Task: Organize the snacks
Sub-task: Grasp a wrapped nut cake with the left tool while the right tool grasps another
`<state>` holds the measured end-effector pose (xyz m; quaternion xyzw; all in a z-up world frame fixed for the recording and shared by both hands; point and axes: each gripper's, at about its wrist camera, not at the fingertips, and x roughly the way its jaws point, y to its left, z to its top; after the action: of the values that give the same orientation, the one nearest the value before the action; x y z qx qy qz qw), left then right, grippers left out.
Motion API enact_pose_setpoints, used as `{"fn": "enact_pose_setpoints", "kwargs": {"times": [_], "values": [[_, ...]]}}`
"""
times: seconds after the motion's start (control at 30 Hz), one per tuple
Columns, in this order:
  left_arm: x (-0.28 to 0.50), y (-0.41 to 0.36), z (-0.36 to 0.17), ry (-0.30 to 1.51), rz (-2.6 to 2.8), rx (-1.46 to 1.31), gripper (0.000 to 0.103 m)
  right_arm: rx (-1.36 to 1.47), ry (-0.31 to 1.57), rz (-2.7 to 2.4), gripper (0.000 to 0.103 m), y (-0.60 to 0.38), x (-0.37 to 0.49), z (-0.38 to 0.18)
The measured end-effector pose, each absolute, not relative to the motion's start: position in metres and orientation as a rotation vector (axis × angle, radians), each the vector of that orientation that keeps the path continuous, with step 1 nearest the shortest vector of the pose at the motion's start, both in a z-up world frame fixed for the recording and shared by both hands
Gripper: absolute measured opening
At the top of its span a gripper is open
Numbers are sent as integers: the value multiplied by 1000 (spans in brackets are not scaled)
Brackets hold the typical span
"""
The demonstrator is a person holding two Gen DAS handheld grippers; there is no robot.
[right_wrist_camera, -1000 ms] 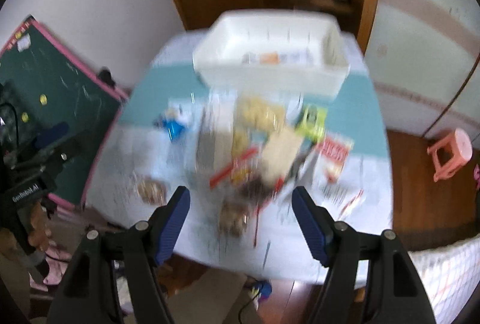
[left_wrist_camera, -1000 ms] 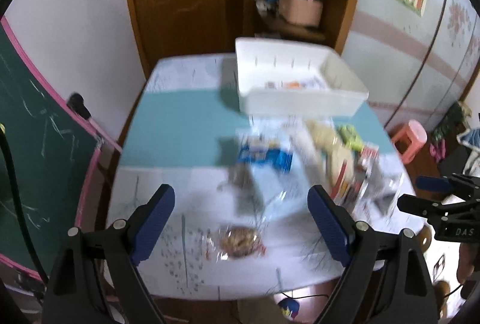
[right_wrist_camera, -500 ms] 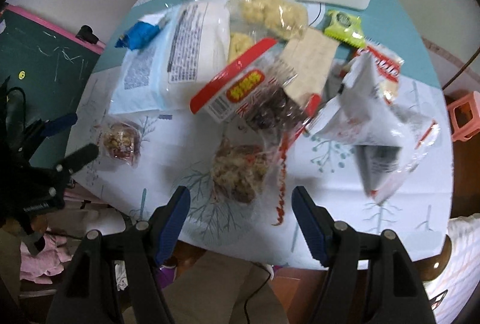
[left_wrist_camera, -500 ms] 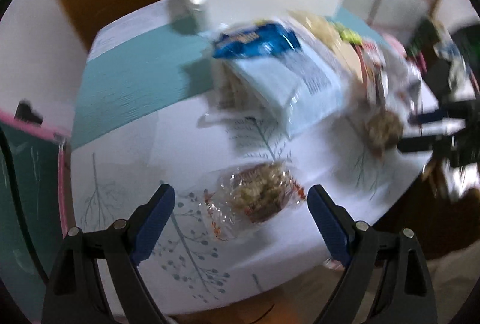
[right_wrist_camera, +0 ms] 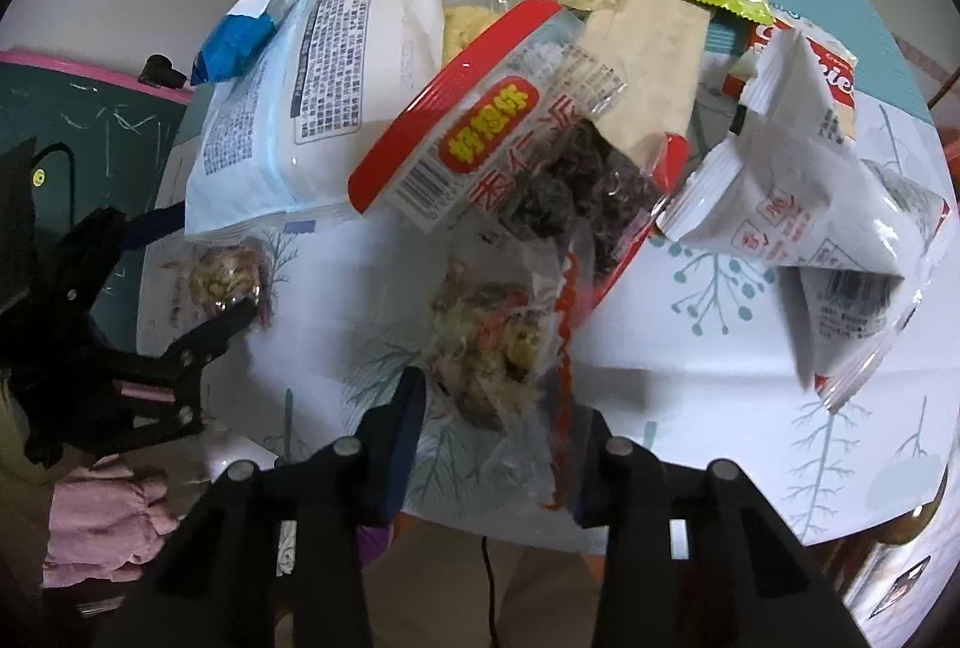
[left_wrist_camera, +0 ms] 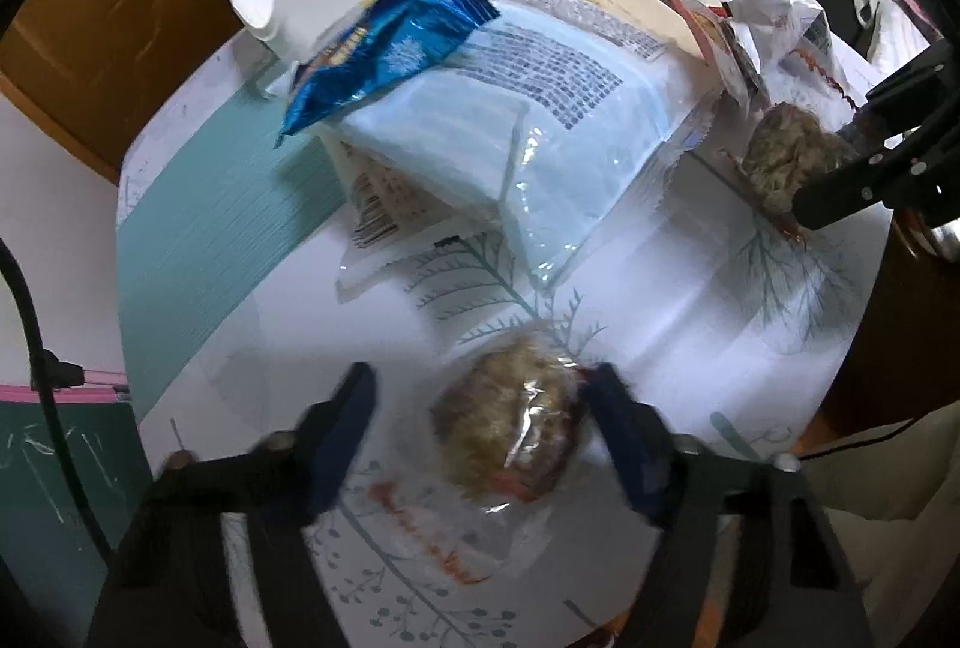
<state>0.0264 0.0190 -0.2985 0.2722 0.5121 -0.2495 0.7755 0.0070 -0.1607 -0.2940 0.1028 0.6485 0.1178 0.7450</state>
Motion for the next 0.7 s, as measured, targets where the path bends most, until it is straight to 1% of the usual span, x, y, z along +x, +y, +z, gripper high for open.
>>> {"fn": "enact_pose_setpoints", "kwargs": {"times": [0.07, 0.1, 0.23, 0.27, 0.53, 0.7], "values": [[28, 19, -298, 1111, -532, 576, 57, 225, 1423, 269, 31, -161, 7, -293], [29, 19, -298, 1115, -533, 567, 53, 230, 1424, 277, 30, -161, 7, -293], [32, 26, -291, 1127, -505, 487, 45, 224, 1413, 302, 28, -164, 4, -291], [34, 29, -288, 1129, -495, 449, 41, 217, 1408, 311, 27, -163, 2, -289], [27, 41, -286, 1166, -412, 323, 39, 207, 1375, 358, 27, -156, -11, -275], [12, 50, -272, 1166, -387, 230, 39, 206, 1351, 384, 27, -154, -10, -264]]}}
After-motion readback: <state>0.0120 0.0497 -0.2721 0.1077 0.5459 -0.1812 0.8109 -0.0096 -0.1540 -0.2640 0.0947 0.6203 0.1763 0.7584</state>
